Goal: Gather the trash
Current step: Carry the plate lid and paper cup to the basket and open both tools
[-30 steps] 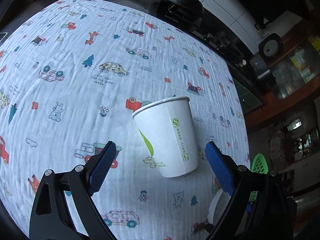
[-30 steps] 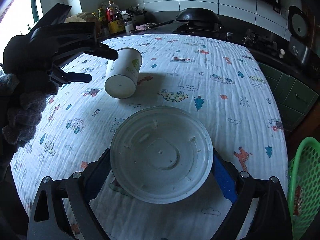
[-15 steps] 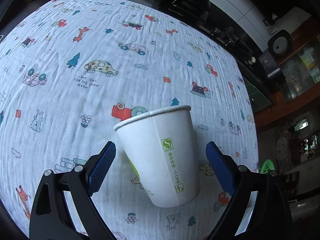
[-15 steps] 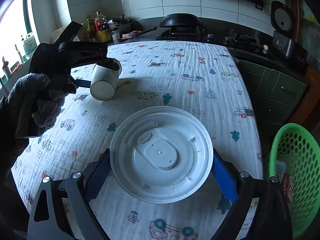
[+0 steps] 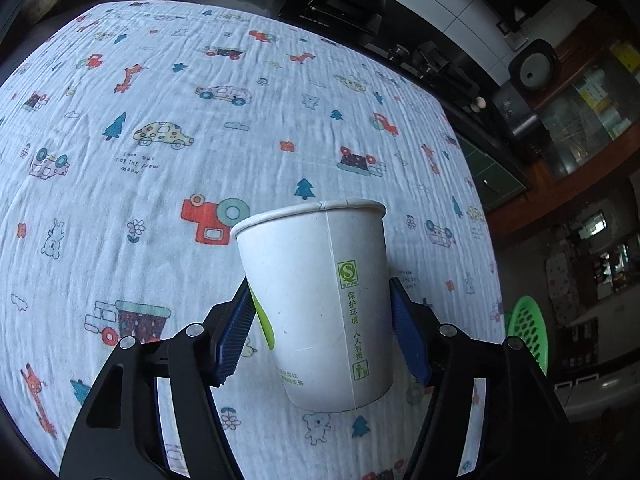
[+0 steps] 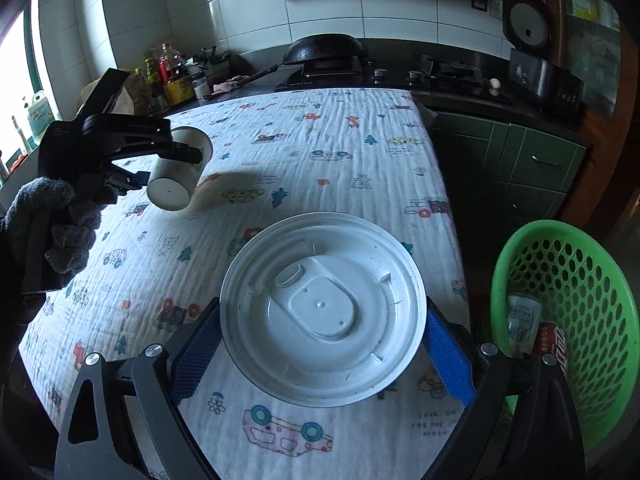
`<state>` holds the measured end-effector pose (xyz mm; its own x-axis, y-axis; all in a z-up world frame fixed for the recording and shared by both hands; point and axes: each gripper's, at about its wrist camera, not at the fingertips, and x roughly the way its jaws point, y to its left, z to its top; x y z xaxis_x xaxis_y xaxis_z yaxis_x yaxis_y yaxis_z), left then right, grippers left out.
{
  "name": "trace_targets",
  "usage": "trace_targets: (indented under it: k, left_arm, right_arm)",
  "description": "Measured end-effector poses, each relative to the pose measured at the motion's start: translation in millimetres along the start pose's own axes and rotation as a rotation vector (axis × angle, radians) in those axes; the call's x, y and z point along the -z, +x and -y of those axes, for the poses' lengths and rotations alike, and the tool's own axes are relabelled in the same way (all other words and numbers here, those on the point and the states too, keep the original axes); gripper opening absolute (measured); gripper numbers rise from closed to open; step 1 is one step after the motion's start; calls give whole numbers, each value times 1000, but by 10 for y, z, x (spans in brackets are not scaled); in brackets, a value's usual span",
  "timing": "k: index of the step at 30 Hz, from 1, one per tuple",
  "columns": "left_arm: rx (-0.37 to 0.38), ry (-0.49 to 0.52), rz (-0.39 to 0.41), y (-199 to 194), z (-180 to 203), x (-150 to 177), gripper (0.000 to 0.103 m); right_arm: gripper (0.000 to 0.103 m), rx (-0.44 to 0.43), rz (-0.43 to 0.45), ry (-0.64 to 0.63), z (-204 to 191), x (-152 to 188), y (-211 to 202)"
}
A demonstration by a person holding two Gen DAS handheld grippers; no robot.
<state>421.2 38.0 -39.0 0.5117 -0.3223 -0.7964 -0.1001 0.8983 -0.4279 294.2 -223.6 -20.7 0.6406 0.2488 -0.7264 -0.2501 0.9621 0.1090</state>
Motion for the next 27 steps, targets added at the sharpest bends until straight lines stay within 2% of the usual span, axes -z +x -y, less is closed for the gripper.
trace_targets:
  k: [6, 17, 22, 27]
  left_arm:
    - [54, 95, -1, -142, 361, 128, 64]
    - [167, 291, -15, -263, 1363, 443, 64]
    - [197, 376, -41, -173, 1851, 617, 64]
    - [218, 446, -75, -37, 2280, 796, 64]
  right_arm:
    - [90, 89, 22, 87, 526, 63, -190]
    - [91, 308, 6, 288, 1783, 354, -440]
    - [91, 332, -10, 380, 2218, 494, -443]
    - [92, 344, -13, 397, 2397, 564, -454]
